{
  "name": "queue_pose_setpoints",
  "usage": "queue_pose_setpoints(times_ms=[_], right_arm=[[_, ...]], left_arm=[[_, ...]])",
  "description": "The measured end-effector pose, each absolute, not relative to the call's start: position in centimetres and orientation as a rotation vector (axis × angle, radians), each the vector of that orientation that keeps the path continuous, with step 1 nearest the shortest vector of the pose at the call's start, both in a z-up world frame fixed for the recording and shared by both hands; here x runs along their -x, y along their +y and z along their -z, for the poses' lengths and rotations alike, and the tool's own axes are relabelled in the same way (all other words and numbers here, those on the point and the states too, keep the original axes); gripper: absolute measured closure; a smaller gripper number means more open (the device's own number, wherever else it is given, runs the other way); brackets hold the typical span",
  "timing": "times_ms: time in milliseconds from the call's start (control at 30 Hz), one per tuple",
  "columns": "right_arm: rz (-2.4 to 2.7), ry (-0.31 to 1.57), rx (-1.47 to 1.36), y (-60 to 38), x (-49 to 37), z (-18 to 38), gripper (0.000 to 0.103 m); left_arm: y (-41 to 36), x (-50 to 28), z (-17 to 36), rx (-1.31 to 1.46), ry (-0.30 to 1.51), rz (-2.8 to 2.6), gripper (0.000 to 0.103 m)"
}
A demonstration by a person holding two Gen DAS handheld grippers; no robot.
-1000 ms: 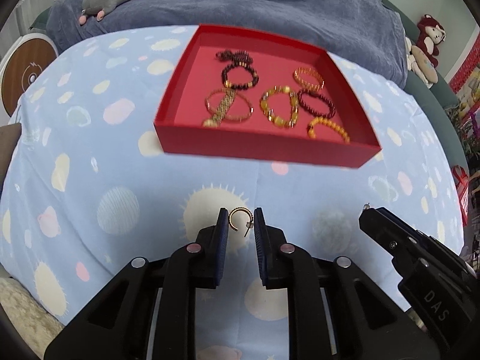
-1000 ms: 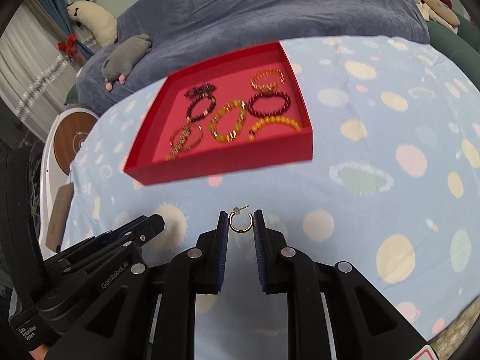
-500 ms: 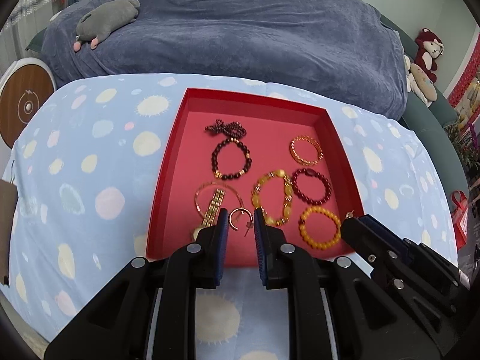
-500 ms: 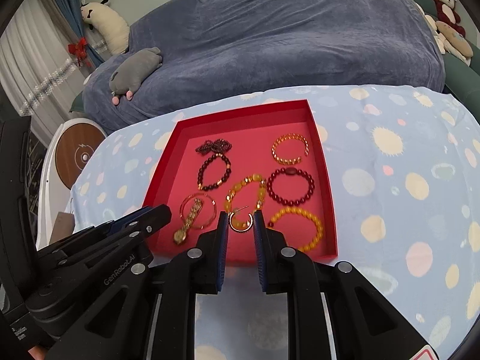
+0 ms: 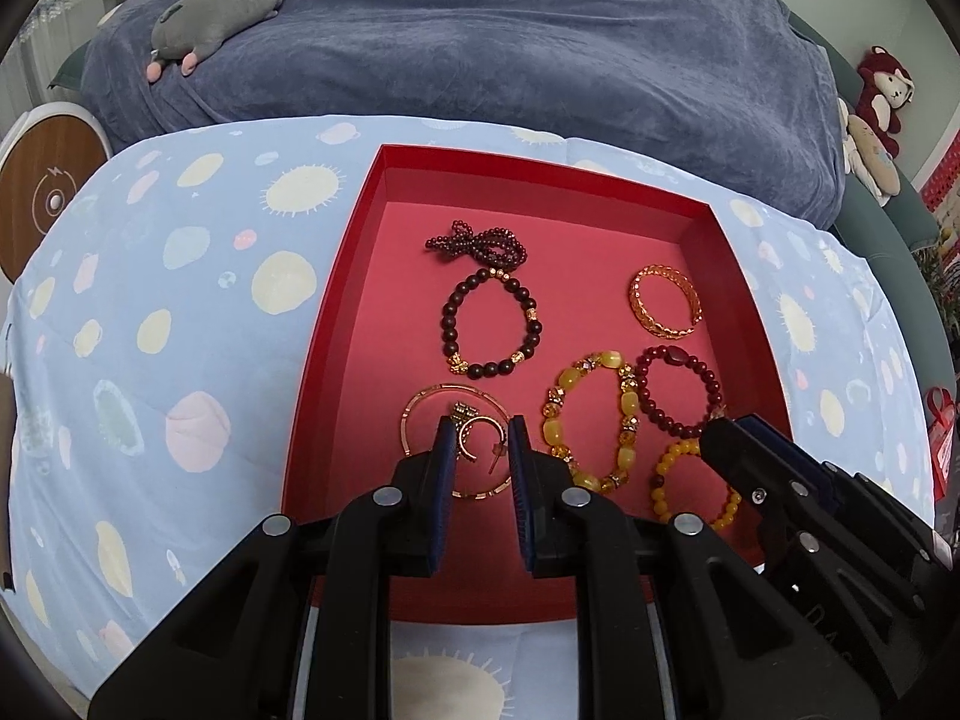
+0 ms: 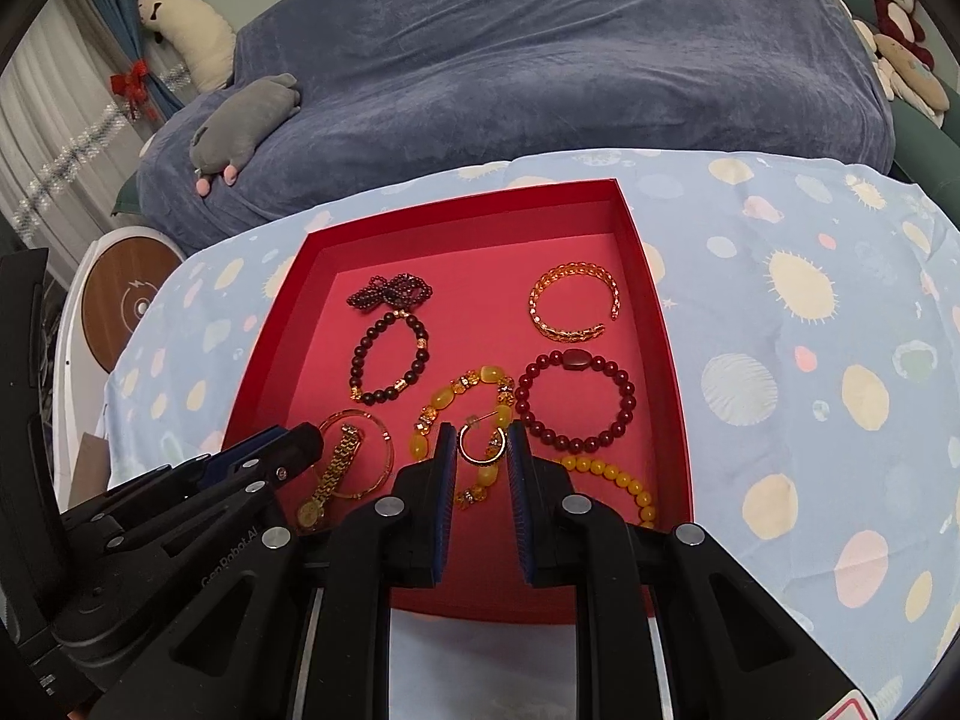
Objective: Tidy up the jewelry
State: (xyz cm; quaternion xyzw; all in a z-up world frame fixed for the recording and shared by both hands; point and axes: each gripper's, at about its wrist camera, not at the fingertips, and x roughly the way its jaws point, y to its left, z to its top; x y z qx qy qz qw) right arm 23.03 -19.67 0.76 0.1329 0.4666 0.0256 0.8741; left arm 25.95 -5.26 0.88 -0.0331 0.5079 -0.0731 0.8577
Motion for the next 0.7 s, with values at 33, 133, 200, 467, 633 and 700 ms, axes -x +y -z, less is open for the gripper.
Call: queue_pose_setpoints(times_ms=[33, 133, 200, 467, 633, 700], right_arm=[[-0.052, 0.977, -0.275, -19.6, -23.1, -0.7, 0.086], [-0.051, 0.981, -0.265, -19.5, -23.3, -0.7, 0.086], [-0.049, 0.976, -0.259, -19.5, -23.2, -0.9, 0.084], [-0.023, 0.969, -0.268, -20.0, -21.4, -1.9, 0.067], [-0.016, 0.961, -0.262, -20.0, -19.3, -2.6, 0.060], [-0.017, 0.959, -0.262, -19.9, -18.4, -2.9, 0.060]], left_arm=[[-5.4, -26.1, -0.8, 0.066, 1.068, 0.151, 0.085], [-5.5, -26.2, -0.9, 0.056, 1.062, 0.145, 0.083], [-5.6, -26.1, -1.1, 0.052, 1.061, 0.134, 0.063], [-4.9, -24.5, -2.4, 0.077, 1.045, 0.113, 0.054], [-4.4, -22.6, -3.1, 0.085, 1.039, 0.107, 0.050], [-4.3, -21.7, -3.4, 0.086, 1.037, 0.108, 0.050]])
